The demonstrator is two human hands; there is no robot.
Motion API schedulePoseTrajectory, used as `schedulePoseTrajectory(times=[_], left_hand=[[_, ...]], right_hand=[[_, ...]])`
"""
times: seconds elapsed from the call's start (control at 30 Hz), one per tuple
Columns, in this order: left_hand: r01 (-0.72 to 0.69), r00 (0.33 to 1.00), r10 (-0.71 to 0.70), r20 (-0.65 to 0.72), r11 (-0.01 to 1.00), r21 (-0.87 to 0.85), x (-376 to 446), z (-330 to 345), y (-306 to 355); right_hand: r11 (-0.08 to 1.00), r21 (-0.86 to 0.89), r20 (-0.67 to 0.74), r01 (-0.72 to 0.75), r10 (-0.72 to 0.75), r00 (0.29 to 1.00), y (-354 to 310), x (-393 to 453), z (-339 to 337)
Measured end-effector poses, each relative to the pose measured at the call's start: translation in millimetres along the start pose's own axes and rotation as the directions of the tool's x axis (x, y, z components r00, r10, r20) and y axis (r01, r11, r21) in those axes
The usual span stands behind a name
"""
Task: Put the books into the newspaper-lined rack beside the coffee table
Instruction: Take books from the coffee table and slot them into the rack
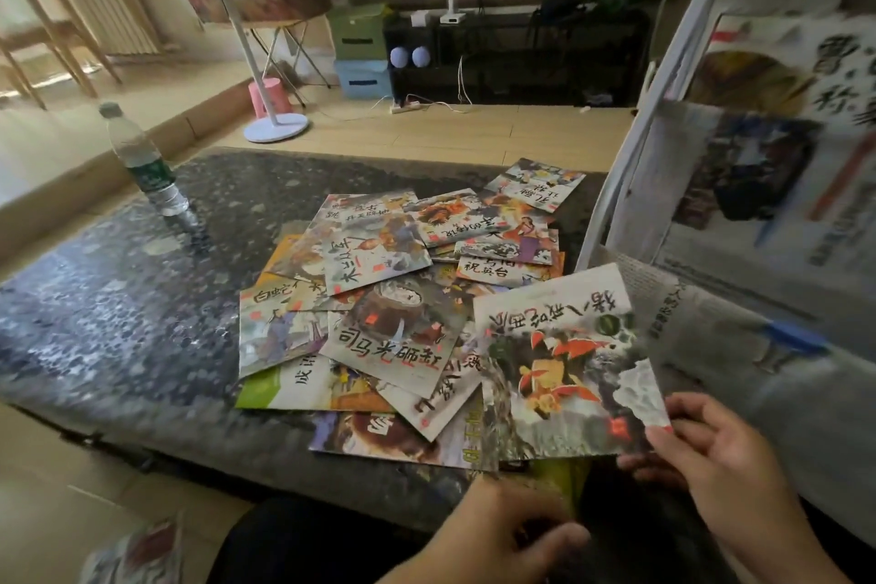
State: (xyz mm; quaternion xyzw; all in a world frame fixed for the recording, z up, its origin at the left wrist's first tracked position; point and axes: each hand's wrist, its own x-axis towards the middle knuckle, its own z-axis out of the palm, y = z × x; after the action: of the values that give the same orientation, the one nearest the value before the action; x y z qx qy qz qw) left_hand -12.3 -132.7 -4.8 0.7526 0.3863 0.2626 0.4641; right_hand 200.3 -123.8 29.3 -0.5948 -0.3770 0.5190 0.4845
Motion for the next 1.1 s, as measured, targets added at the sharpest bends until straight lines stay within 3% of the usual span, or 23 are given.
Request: schedulePoseTrajectory(times=[0.1, 0.2, 0.3, 0.43, 0.53, 0.6, 0.67, 0.7, 0.77, 0.83, 0.87, 1.0, 1.1], left_hand=[[0.165, 0.982, -0.185, -0.043, 0.941, -0.297, 16.4, 22.6, 6.8], [0.113, 0.98, -0.18, -0.087, 0.858, -0.501, 33.2, 44.5, 18.5], [0.11, 0.933, -0.274, -0.233, 0.834, -0.54, 47.7, 63.7, 25.9], [0.158, 0.945, -0.247, -0.215, 0.92, -0.359, 61.3, 45.4, 36.7], [0.147, 0.988, -0.14, 0.067, 0.983, -0.107, 73.4, 6.3, 64.0], [0.08, 0.97, -0.116, 0.213, 0.982, 0.173, 83.6, -9.0, 74.4], [0.0, 0.948, -0.082, 0.307, 0.966, 0.259, 92.9, -13.9, 81.3], [-0.027, 0.947, -0.045, 0.317, 0.976, 0.217, 97.6, -12.6, 82.1], [0.026, 0.984, -0.021, 0.176, 0.999, -0.022, 103.9, -6.3, 80.4], [0.101, 0.993, -0.114, -0.025, 0.947, -0.306, 105.1, 1.8, 80.6], [0.129, 0.986, -0.16, -0.047, 0.909, -0.396, 104.3, 6.8, 80.6], [0.234, 0.97, -0.185, 0.156, 0.886, -0.4, 92.4, 40.1, 84.2], [0.263, 0.965, -0.226, 0.136, 0.86, -0.438, 93.7, 53.4, 84.1]], right_hand=[[0.973, 0.221, -0.074, -0.063, 0.081, 0.994, 2.5, -27.2, -13.9], [0.96, 0.236, -0.106, -0.148, 0.177, 0.979, 15.9, -45.2, -18.6], [0.952, 0.263, -0.123, -0.158, 0.196, 0.973, 27.7, -58.3, -20.1], [0.968, 0.242, -0.286, -0.06, 0.131, 0.949, 19.3, -63.6, -55.8], [0.974, 0.218, -0.243, 0.058, -0.003, 0.97, -4.2, -67.6, -99.3], [0.994, 0.107, -0.158, 0.023, -0.006, 0.987, -22.5, -67.0, -111.9], [0.998, 0.051, -0.139, 0.026, -0.019, 0.99, -30.1, -63.9, -116.9], [0.998, 0.053, -0.168, 0.038, -0.029, 0.985, -29.3, -61.8, -117.6], [0.985, 0.162, -0.257, 0.059, -0.016, 0.966, -27.2, -60.4, -118.2], [0.93, 0.349, -0.38, 0.115, 0.028, 0.925, -24.8, -59.7, -117.9], [0.898, 0.414, -0.431, 0.148, 0.05, 0.901, -20.4, -58.9, -118.5], [0.835, 0.511, -0.514, 0.203, 0.108, 0.851, -11.4, -62.5, -103.4], [0.837, 0.512, -0.524, 0.193, 0.127, 0.842, -4.2, -65.0, -94.6]])
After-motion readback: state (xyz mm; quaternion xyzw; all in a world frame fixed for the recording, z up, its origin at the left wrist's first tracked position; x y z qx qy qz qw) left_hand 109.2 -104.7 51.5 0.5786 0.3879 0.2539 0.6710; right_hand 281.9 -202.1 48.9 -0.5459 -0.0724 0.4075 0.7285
